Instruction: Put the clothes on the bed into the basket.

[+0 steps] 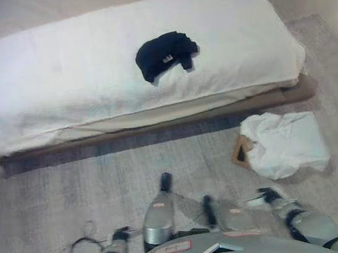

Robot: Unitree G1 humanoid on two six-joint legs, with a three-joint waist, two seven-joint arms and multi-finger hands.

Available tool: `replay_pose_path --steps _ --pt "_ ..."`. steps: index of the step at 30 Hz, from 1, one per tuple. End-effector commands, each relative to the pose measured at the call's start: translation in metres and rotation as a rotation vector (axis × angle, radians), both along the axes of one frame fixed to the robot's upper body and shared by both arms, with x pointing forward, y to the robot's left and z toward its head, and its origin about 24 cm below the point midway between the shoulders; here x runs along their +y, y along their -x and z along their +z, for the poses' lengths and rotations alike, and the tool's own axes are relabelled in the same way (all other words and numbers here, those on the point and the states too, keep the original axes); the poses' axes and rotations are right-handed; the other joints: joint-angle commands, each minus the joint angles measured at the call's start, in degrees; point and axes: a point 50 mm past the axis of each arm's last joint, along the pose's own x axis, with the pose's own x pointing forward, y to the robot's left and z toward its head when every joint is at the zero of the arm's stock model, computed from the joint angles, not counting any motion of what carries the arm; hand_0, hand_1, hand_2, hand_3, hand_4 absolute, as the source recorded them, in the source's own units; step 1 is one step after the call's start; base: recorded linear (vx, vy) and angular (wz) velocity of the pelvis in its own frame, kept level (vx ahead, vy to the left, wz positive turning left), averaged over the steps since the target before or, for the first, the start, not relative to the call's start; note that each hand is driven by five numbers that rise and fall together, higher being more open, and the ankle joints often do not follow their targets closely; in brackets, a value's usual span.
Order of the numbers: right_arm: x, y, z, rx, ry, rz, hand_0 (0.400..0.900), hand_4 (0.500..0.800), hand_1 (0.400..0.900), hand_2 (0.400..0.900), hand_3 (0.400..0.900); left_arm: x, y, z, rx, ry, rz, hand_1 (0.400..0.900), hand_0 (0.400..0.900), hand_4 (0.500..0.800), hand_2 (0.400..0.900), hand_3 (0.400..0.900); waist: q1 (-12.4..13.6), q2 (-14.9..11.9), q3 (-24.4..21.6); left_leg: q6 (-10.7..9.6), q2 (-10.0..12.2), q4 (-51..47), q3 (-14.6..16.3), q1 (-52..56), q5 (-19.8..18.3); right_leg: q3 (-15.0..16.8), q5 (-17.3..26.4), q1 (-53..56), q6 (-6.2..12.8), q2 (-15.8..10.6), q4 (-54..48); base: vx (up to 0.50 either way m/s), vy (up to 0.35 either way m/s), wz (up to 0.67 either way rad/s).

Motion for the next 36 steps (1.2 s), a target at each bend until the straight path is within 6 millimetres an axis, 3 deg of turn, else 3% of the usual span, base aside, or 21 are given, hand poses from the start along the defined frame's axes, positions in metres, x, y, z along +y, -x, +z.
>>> replay_pose_path --steps 1,3,5,8,10,11,12,13,14,15,17,18,22,26,27,28,29,32,33,36 --pt "-0.033 0.001 0.008 -0.026 0.089 -0.01 0.9 0.8 0.9 0.9 0.9 -0.012 0.024 -0.005 0.068 0.007 0.087 0.9 0.9 0.8 0.9 0.9 3.38 2.23 -1.23 3.04 4.95 -11.43 -2.16 -12.79 17.09 6.32 4.18 27.14 6.51 -2.83 -23.61 0.68 0.298 -0.77" --pt "-0.029 0.001 0.007 -0.019 0.075 -0.01 0.9 0.8 0.9 0.9 0.9 -0.007 0.029 -0.004 0.081 -0.006 0.106 0.9 0.9 0.8 0.9 0.9 4.63 1.76 -3.01 3.83 4.62 -9.96 -2.71 -12.09 18.17 6.54 3.74 29.06 7.89 -5.78 -22.98 0.66 0.381 -0.55" --pt "-0.026 -0.001 0.007 -0.03 0.061 -0.015 0.9 0.8 0.9 0.9 0.9 -0.004 0.023 -0.003 0.064 -0.015 0.106 0.9 0.9 0.8 0.9 0.9 4.22 0.07 -4.3 3.24 2.61 -5.92 -1.24 -11.79 19.3 3.82 7.04 28.98 10.59 -9.65 -21.47 0.6 0.36 -0.1" --pt "-0.02 -0.01 0.007 -0.047 0.041 0.021 0.9 0.8 0.9 0.9 0.9 0.002 0.008 0.0 0.002 -0.016 0.099 0.9 0.9 0.8 0.9 0.9 5.33 -1.09 -5.96 4.43 1.16 -3.07 1.26 -12.26 16.91 2.74 20.34 24.18 13.16 -11.31 -14.74 0.48 0.228 -0.13" --pt "-0.017 -0.017 0.008 -0.055 0.035 0.061 0.9 0.8 0.9 0.9 0.9 0.004 0.004 0.001 0.0 -0.013 0.076 0.9 0.9 0.8 0.9 0.9 6.25 -1.41 -6.68 6.76 -0.1 -3.09 2.25 -11.09 13.83 -1.71 30.0 20.46 12.72 -12.79 -7.04 0.44 0.269 0.06" --pt "-0.017 -0.019 0.009 -0.063 0.037 0.058 0.9 0.8 0.9 0.9 0.9 0.007 -0.001 0.002 -0.006 -0.019 0.06 0.9 0.9 0.8 0.9 0.9 5.87 -0.93 -6.58 7.94 -0.92 -3.89 2.38 -8.94 12.57 -2.43 31.26 18.58 11.95 -11.76 -3.97 0.49 0.311 0.36" --pt "-0.017 -0.022 0.01 -0.079 0.034 0.051 0.9 0.8 0.9 0.9 0.9 0.008 -0.006 0.003 -0.014 -0.02 0.041 0.9 0.9 0.8 0.9 0.9 4.77 -0.43 -6.08 8.95 -1.96 -5.14 2.06 -6.69 11.63 -0.45 31.58 16.34 10.99 -8.34 -0.54 0.47 0.304 0.56" --pt "-0.016 -0.023 0.01 -0.089 0.027 0.044 0.9 0.8 0.9 0.9 0.9 0.009 -0.012 0.004 -0.029 -0.023 0.025 0.9 0.9 0.8 0.9 0.9 3.37 0.28 -5.02 10.09 -3.19 -6.72 1.06 -4.02 10.71 0.81 28.65 12.72 9.94 -3.83 2.47 0.48 0.296 0.69" --pt "-0.016 -0.023 0.01 -0.095 0.023 0.036 0.9 0.8 0.9 0.9 0.9 0.011 -0.017 0.006 -0.04 -0.026 0.012 0.9 0.9 0.8 0.9 0.9 1.8 0.93 -3.65 11.16 -4.75 -8.3 -0.35 -0.86 9.88 0.05 25.74 9.2 9.63 -0.82 3.74 0.46 0.265 0.69" --pt "-0.015 -0.021 0.01 -0.096 0.02 0.032 0.9 0.8 0.9 0.9 0.9 0.011 -0.018 0.006 -0.042 -0.025 0.004 0.9 0.9 0.8 0.9 0.9 0.41 1.71 -2.44 11.61 -5.63 -9.67 -1.46 2.36 9.33 -2.54 23.37 5.81 9.31 0.51 3.84 0.46 0.221 0.65" --pt "-0.016 -0.016 0.008 -0.086 0.023 0.025 0.9 0.8 0.9 0.9 0.9 0.01 -0.017 0.005 -0.032 -0.021 -0.005 0.9 0.9 0.8 0.9 0.9 -2.02 4.04 -0.67 11.11 -4.97 -12.1 -3.23 8.85 8.07 -10.82 16.21 0.39 7.27 -0.94 -0.17 0.46 0.126 0.44" --pt "-0.018 -0.014 0.008 -0.081 0.028 0.024 0.9 0.8 0.9 0.9 0.9 0.007 -0.016 0.004 -0.023 -0.014 -0.01 0.9 0.9 0.8 0.9 0.9 -2.83 4.69 -0.56 10.71 -4.63 -12.66 -3.53 10.71 7.37 -12.64 16.68 -1.84 6.91 -1.24 -4.43 0.47 0.017 0.32" --pt "-0.026 -0.017 0.012 -0.093 0.059 0.037 0.9 0.8 0.9 0.9 0.9 0.002 -0.016 0.003 -0.009 -0.004 -0.055 0.9 0.9 0.8 0.9 0.9 -6.43 4.28 1.09 9.31 -5.1 -14.33 -5.21 17.55 3.21 -12.99 26.84 -7.14 10.05 -5.41 -23.71 0.48 -0.105 0.45" --pt "-0.033 -0.027 0.017 -0.119 0.084 0.056 0.9 0.8 0.9 0.9 0.9 0.003 -0.009 0.002 0.011 -0.003 -0.062 0.9 0.9 0.8 0.9 0.9 -7.43 3.83 1.82 8.86 -5.37 -14.33 -6.72 22.56 -0.91 -11.53 31.86 -8.42 11.94 -7.82 -26.0 0.39 -0.184 0.4" --pt "-0.033 -0.027 0.017 -0.12 0.084 0.056 0.9 0.8 0.9 0.9 0.9 0.003 -0.009 0.002 0.011 -0.003 -0.062 0.9 0.9 0.8 0.9 0.9 -7.46 3.87 1.9 8.86 -5.34 -14.33 -6.75 22.66 -0.94 -11.57 31.82 -8.31 11.95 -7.8 -25.98 0.43 -0.331 0.16" --pt "-0.032 -0.032 0.018 -0.127 0.087 0.085 0.9 0.8 0.9 0.9 0.9 0.005 0.0 0.001 0.034 -0.004 -0.037 0.9 0.9 0.8 0.9 0.9 -7.26 2.89 0.04 8.35 -4.37 -13.73 -6.62 25.54 -3.87 -13.89 31.89 -6.88 11.2 -8.06 -25.37 0.49 -0.346 0.11" --pt "-0.032 -0.035 0.019 -0.131 0.095 0.109 0.9 0.8 0.9 0.9 0.9 0.004 0.005 0.001 0.043 -0.004 -0.025 0.9 0.9 0.8 0.9 0.9 -7.29 2.97 -0.8 8.02 -3.72 -12.08 -6.58 26.14 -5.19 -14.21 31.44 -6.17 10.61 -7.67 -24.36 0.62 -0.438 0.15" --pt "-0.036 -0.048 0.025 -0.17 0.103 0.13 0.9 0.8 0.9 0.9 0.9 0.0 0.006 -0.001 0.032 0.0 -0.02 0.9 0.9 0.8 0.9 0.9 -7.08 3.35 -0.81 7.09 -3.38 -2.35 -6.11 24.07 -5.11 -14.75 29.63 -4.57 9.29 -7.17 -22.45 0.27 -0.244 0.08" --pt "-0.042 -0.071 0.037 -0.242 0.137 0.163 0.9 0.8 0.9 0.9 0.9 -0.009 -0.006 -0.002 0.003 0.018 -0.079 0.9 0.9 0.8 0.9 0.9 -6.05 2.99 1.45 6.33 -4.48 10.2 -4.9 17.45 -2.01 -14.97 28.11 -2.66 7.93 -7.19 -22.12 0.09 -0.247 -0.07" --pt "-0.052 -0.108 0.06 -0.341 0.219 0.23 0.9 0.8 0.9 0.9 0.9 -0.006 -0.014 0.0 -0.029 -0.005 -0.071 0.9 0.9 0.8 0.9 0.9 -4.23 2.57 3.99 6.66 -5.84 15.83 -3.28 8.26 -0.94 -15.33 26.91 -1.87 7.02 -7.37 -22.84 0.08 -0.206 -0.06"
